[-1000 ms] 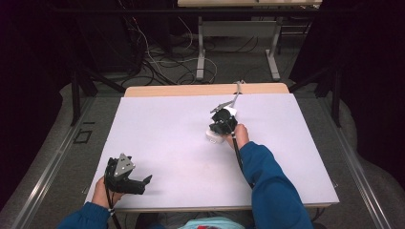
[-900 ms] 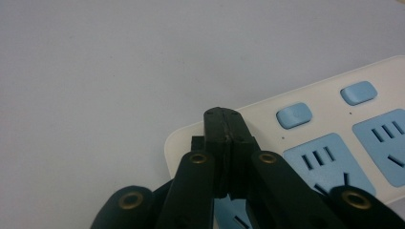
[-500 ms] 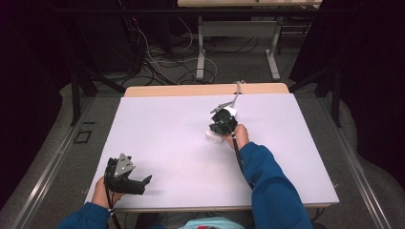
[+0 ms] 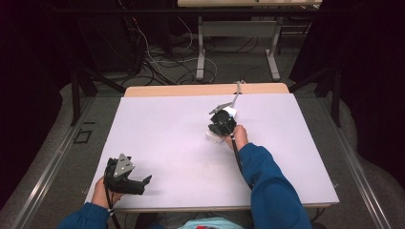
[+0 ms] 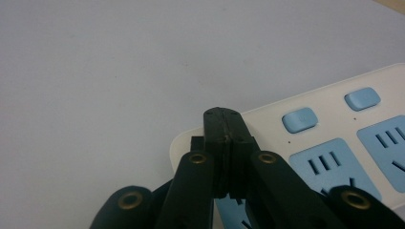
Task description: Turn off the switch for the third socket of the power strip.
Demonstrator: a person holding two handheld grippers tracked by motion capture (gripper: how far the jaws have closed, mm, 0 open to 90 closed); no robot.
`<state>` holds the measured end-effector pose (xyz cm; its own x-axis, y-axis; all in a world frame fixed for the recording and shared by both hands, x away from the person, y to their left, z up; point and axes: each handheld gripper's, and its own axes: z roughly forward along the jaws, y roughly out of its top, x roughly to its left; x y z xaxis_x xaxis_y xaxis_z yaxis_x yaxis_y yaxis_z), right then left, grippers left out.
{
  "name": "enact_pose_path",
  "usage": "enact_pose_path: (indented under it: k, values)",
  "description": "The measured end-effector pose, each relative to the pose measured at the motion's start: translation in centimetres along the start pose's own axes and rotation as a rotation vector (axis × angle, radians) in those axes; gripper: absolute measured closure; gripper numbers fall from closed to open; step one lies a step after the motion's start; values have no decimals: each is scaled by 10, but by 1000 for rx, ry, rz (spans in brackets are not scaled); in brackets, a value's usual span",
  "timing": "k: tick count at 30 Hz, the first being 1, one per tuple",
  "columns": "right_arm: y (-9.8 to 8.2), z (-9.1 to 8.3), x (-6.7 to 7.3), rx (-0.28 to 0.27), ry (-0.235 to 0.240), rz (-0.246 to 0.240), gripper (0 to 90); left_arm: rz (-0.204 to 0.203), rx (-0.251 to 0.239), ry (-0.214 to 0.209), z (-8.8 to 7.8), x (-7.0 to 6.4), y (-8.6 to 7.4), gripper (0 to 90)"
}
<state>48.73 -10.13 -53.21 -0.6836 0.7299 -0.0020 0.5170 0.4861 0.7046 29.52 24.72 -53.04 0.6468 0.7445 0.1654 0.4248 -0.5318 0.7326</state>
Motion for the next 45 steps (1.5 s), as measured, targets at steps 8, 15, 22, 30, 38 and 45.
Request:
enact_pose_path:
  k: [8, 15, 22, 30, 38, 45]
  values:
    - [0, 0, -1, 0, 10, 2, 900, -15, -4, -4, 0, -1, -1, 2]
    - [0, 0, -2, -1, 14, -5, 900, -9, -7, -2, 0, 0, -1, 2]
    - [0, -1, -2, 5, 9, -3, 900, -4, -2, 0, -1, -1, -1, 2]
    - [0, 0, -2, 1, 11, -2, 900, -5, -2, -1, -1, 0, -1, 2]
    - [1, 0, -1, 7, 10, -32, 900, -7, -8, 2, 0, -1, -1, 2]
    - [2, 0, 0, 8, 2, -32, 900, -13, -10, 3, 0, -1, -1, 2]
